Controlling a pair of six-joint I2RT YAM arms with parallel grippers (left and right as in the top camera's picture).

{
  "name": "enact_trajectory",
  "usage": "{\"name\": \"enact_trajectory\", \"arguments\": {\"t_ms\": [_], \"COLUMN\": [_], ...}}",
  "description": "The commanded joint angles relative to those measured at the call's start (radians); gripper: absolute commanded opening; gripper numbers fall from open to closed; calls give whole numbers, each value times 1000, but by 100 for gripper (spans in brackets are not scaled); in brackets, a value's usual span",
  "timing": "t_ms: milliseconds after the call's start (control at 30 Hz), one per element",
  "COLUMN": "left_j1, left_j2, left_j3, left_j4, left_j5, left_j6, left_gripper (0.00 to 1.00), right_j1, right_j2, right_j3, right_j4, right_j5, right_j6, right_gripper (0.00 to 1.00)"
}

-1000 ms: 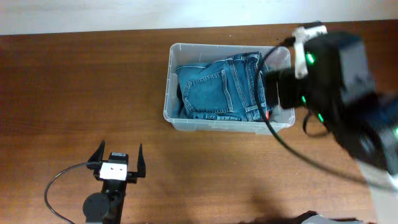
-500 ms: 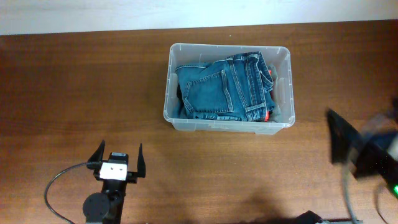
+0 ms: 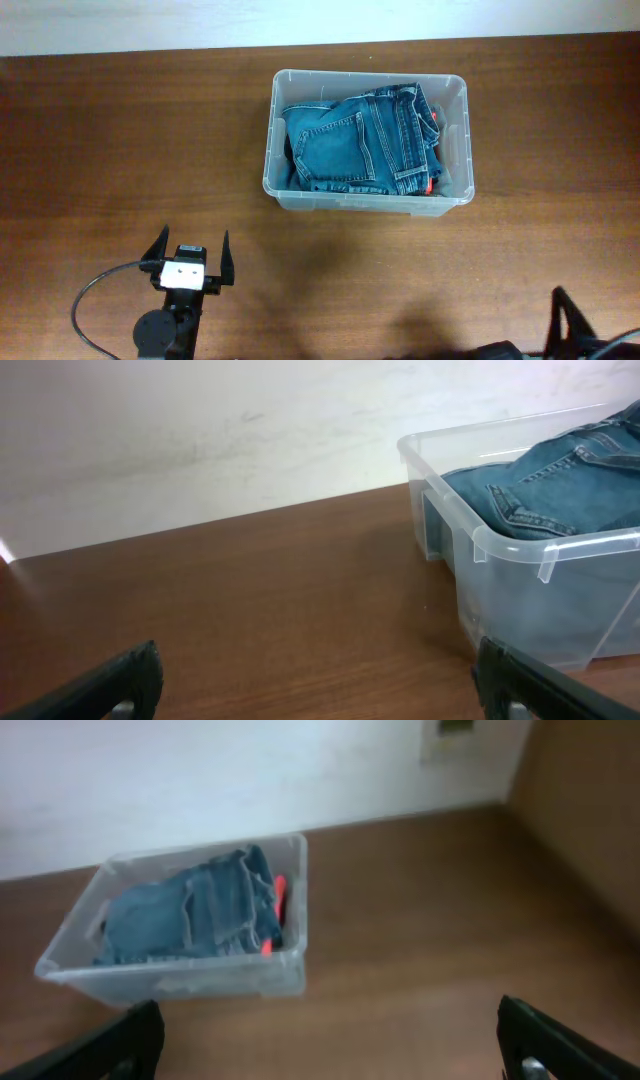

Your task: Pack container

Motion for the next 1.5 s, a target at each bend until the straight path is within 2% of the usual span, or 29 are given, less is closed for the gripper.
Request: {"name": "enact_trajectory", "arguments": {"t_ms": [0,100,267,600,700,1200,1467], "left_j1": [5,5,5,5,5,5,5], "left_j2": [-10,-10,-10,-10,-10,-10,-10], "left_j3": [-5,-5,-5,-5,-5,-5,-5], "left_j4": [-4,-4,-4,-4,-4,-4,-4], "left_j5": [-6,-6,-6,-6,-6,-6,-6], "left_j6": [14,14,14,14,14,14,14], "left_gripper": [99,99,99,99,99,99,99], "right_j1": [-49,-62,-62,-63,-63,-63,-121], "right_j2": [-106,-185,-275,-370,-401,-425,-425], "right_j3": [-161,-309,-577,-996,-1089,-1358,-1423], "right_j4": [54,180,486,1109,1236,1528,1548], "right_j5": [-14,-30,-57,-129,-148,-145,-186], "right_j6": [142,158,158,159,159,158,153], "right_gripper": [98,98,98,98,98,98,98]}}
